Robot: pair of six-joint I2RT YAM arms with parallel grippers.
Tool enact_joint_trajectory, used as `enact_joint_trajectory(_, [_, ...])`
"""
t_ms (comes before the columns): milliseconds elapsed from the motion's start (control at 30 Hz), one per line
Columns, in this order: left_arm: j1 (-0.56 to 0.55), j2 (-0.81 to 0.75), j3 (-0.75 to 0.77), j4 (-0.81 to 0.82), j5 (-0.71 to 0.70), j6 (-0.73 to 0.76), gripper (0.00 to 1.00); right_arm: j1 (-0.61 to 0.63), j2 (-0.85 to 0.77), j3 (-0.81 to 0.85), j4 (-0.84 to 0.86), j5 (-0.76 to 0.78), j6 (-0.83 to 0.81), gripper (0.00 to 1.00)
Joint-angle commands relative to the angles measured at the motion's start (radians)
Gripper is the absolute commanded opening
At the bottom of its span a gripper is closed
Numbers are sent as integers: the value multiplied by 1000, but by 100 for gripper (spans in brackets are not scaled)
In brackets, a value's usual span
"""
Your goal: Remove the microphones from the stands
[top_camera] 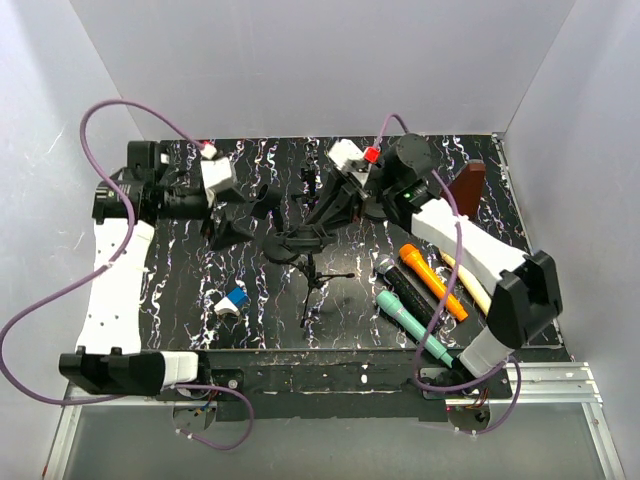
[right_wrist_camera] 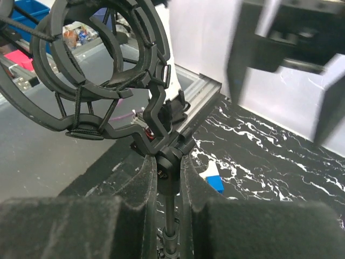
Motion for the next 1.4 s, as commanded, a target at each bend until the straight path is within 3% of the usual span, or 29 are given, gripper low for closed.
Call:
enact_joint_trajectory(0, [-37,-135,-101,-108,58,61,88,-11,64,10,234,-162,82,1])
enact_joint_trajectory(133, [-46,-140,-141,-83,35,51,88,-22,126,21,257,-136,102,12])
enact_joint_trajectory(233, [-46,-152,-164,-118,12,88,88,-29,156,45,243,-120,139,28])
enact_joint_trajectory(333, [-46,-184,-211,-110,12,107,89,-42,168,38,237,-139,164,52])
enact_joint_trajectory(433, [-46,-215,-279,-86,24,120,89,-74,148,11,145,-85,139,64])
enact_joint_trajectory(600, [-49,-294,-435,91,63,47,88,-147,67,-33,-175,123,-45,67])
enact_joint_trajectory(733, [-86,-371,-570,300,48,-39,87,-164,-40,-47,-621,382,-340,67])
enact_joint_trajectory(967, [-180,-347,-693,590,-14,-154,80,-121,-330,-370,-610,599,-430,66])
enact_joint_trajectory(1067, [-200,-338,-757,733,-61,-185,79,-56,-352,-381,-622,704,-355,67])
enact_joint_trajectory(1200, [-212,-347,-804,805,-69,-207,80,35,-341,-381,-564,826,-358,70])
enact_joint_trajectory(1367, [-247,-410,-834,856,-140,-287,84,47,-283,-360,-477,834,-272,71])
